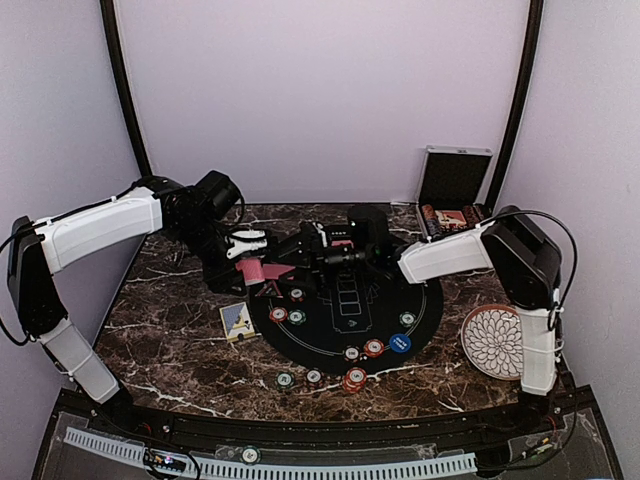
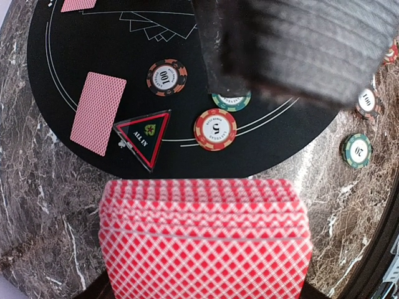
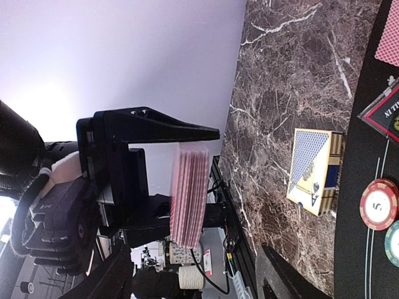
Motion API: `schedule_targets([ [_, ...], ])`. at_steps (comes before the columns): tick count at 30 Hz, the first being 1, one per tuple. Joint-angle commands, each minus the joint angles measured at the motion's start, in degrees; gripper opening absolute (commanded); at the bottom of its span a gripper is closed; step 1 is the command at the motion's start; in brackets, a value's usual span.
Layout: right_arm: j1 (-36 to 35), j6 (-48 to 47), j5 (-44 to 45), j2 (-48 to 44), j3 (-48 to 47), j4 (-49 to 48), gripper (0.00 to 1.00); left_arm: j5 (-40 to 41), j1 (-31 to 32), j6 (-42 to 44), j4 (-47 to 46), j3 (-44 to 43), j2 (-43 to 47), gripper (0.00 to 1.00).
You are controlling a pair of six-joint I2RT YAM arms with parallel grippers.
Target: Distribute texas hold em gaming equipment
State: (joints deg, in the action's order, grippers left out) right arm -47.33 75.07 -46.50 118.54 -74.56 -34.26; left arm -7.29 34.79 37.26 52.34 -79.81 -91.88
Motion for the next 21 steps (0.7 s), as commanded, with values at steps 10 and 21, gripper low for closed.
schedule_targets([
  [10, -2.6, 1.7, 1.1, 4.0, -6.2, -2.3, 0.67, -1.4, 0.1, -0.8, -0.1, -3.4, 0.8, 0.06],
  [21, -4.5, -0.1, 3.1, 6.9, -12.2, 3.0, 0.71, -1.9, 0.1, -1.1, 0.2, -3.7, 0.7, 0.05],
])
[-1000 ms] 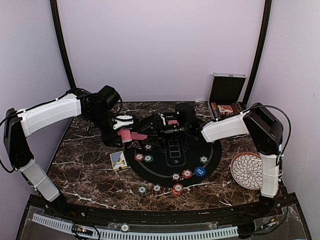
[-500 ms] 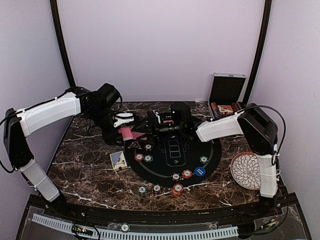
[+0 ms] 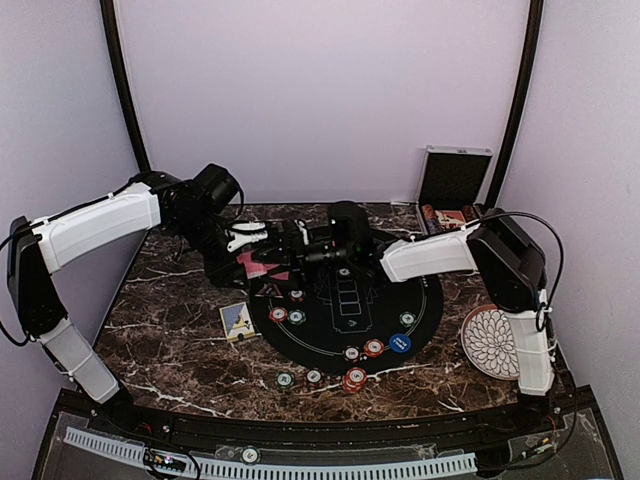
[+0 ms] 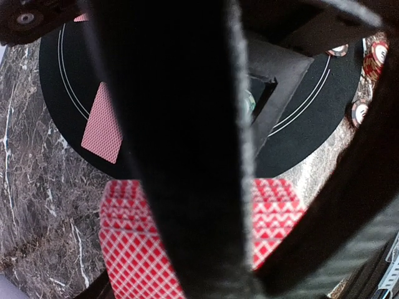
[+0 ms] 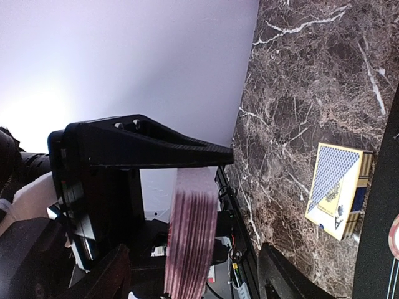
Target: Distribute texas hold em gaming equipment
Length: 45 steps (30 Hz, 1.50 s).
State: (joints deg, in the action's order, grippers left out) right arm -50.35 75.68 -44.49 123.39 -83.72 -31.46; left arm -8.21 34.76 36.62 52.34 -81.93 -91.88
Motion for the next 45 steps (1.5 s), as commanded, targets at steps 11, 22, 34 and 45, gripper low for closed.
schedule_targets([
  [11, -3.3, 2.6, 2.7, 7.5, -10.0, -1.6, 0.73, -1.8, 0.1, -0.8, 0.4, -1.7, 0.7, 0.05],
  [22, -3.3, 4.0, 3.5, 10.5, -11.6, -0.7, 0.73, -1.6, 0.1, -0.7, 0.5, -1.3, 1.0, 0.04],
  [34, -0.5, -0.3, 7.3, 3.8, -1.8, 2.5, 0.63, -0.8, 0.1, -0.3, 0.2, -0.5, 1.5, 0.04],
  [45, 0.1, -1.3, 5.0, 0.1, 0.5, 2.2, 0.53, 0.1, 0.0, 0.2, -0.1, 0.6, 1.8, 0.03],
])
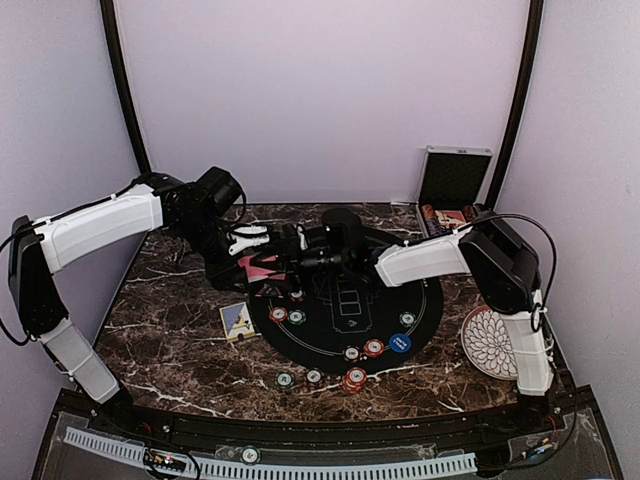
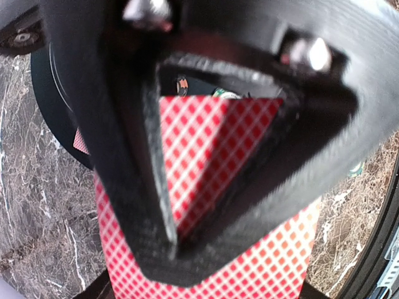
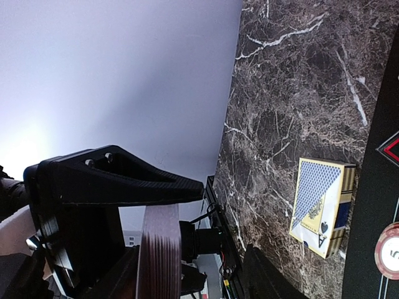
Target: Distribute texas hold em gaming equipment
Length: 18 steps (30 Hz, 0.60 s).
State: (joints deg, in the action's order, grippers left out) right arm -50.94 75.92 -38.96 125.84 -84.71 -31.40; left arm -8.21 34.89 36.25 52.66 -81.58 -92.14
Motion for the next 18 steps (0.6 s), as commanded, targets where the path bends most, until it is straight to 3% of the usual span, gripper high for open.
schedule_targets([
  [1, 0.8, -1.7, -0.8, -2.6, 1.5, 2.1, 0.53, 0.2, -0.1, 0.5, -0.4, 0.3, 2.1, 0.03],
  [8, 1.3, -2.7, -1.7, -5.2, 2.1, 2.3, 0.56, 0.1, -0.1, 0.5, -0.3, 0.0, 2.0, 0.03],
  [18, 2.1, -2.6, -1.8, -8.3, 4.0, 2.1, 0.44, 0.0, 0.0, 0.5, -0.3, -0.3, 1.6, 0.03],
])
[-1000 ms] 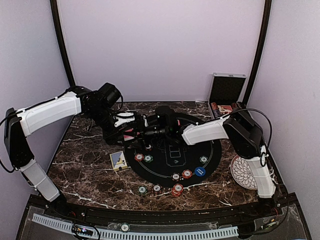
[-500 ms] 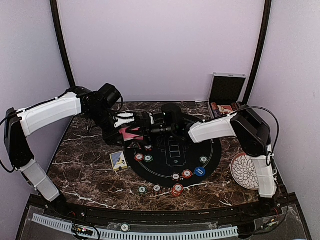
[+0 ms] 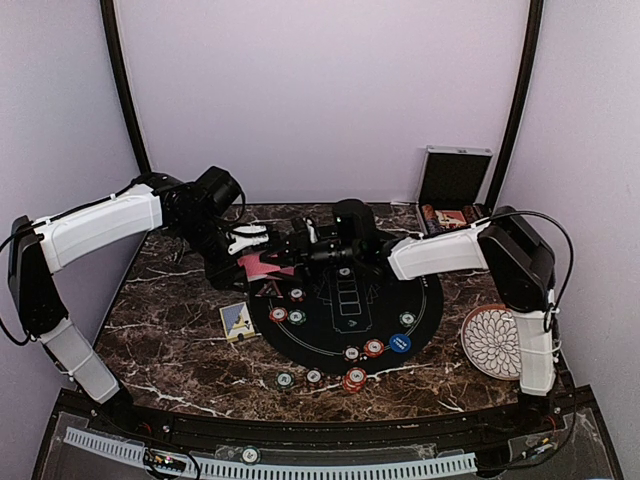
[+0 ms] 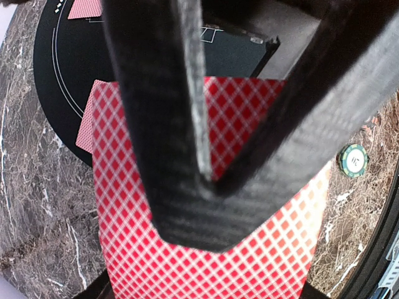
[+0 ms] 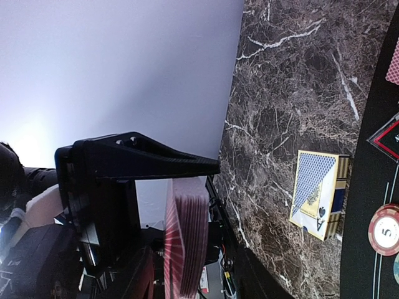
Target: Distribute texas hold em gaming equipment
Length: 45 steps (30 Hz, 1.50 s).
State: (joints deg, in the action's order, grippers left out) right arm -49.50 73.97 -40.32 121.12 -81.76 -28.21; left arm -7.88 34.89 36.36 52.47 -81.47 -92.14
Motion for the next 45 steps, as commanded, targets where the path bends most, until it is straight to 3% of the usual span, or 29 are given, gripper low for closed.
schedule_targets([
  [1, 0.7, -0.8, -0.5, -3.8, 1.2, -1.1, 0.42, -0.3, -0.1, 0.4, -0.1, -0.4, 1.6, 0.03],
  [12, 0.9, 3.9, -2.2, -3.8, 2.5, -6.4, 0.25, 0.1, -0.1, 0.4, 0.2, -0.8, 1.4, 0.03],
  [19, 1.3, 4.5, -2.7, -4.4, 3.7, -7.3, 0.08, 0.2, 0.0, 0.5, 0.4, -0.3, 1.6, 0.03],
  [25, 3.5, 2.6, -3.2, -9.0, 8.8, -6.0, 0.0, 1.4, -0.2, 1.1, 0.6, -0.3, 1.7, 0.02],
  [31, 7.0, 1.3, -3.8, -15.2, 17.7, -5.7, 0.0, 1.3, -0.1, 1.2, 0.7, 0.1, 1.9, 0.03],
  [39, 11.6, -5.3, -4.0, -21.6, 28.0, 1.9, 0.0, 1.3, 0.0, 1.2, 1.3, 0.1, 2.4, 0.03],
  [45, 14.3, -19.1, -0.9, -24.8, 31.7, 19.4, 0.0, 1.0, 0.0, 1.1, 1.8, -0.3, 2.3, 0.02],
])
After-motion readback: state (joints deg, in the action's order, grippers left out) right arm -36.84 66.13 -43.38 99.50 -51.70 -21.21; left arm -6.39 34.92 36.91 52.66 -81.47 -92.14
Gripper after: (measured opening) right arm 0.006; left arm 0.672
